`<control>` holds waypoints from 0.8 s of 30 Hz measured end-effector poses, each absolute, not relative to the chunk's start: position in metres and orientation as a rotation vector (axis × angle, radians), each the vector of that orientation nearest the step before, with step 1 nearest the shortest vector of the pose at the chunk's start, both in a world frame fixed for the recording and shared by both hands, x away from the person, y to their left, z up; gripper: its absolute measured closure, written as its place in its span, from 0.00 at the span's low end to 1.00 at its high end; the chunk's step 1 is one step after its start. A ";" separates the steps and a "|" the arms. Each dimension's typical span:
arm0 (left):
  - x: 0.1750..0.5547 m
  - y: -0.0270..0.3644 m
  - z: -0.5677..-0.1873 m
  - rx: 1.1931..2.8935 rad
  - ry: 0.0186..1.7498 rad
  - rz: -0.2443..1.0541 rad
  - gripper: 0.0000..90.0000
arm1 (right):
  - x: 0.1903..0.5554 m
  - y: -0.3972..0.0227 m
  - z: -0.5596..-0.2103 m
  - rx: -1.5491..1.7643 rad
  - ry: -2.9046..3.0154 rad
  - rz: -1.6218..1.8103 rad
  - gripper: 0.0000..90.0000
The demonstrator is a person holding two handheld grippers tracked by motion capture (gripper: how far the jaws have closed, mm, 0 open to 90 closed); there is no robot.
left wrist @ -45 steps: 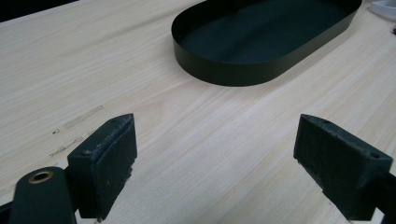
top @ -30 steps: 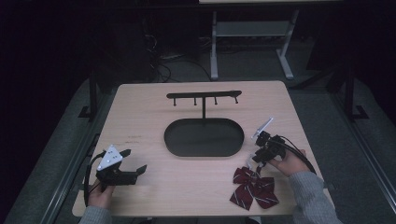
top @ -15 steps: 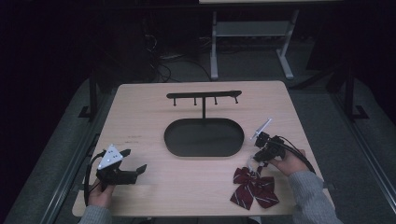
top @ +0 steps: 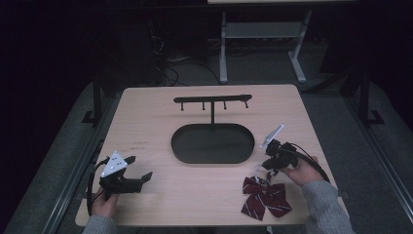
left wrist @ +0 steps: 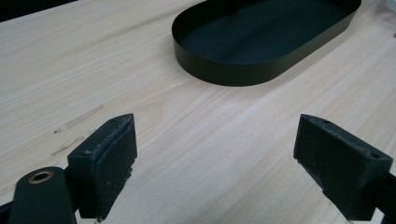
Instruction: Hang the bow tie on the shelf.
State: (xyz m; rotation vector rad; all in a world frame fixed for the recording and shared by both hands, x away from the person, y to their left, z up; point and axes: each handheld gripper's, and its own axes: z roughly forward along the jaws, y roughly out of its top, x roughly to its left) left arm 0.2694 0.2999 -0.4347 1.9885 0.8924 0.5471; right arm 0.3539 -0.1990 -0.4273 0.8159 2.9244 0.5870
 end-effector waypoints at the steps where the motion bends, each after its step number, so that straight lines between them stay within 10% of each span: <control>1: 0.269 0.301 -0.434 1.989 0.905 0.552 0.14 | 0.353 -0.198 -0.425 0.811 2.924 0.590 0.97; 24: 0.268 0.304 -0.434 1.974 0.908 0.558 0.14 | 0.348 -0.179 -0.384 0.636 2.933 0.679 0.97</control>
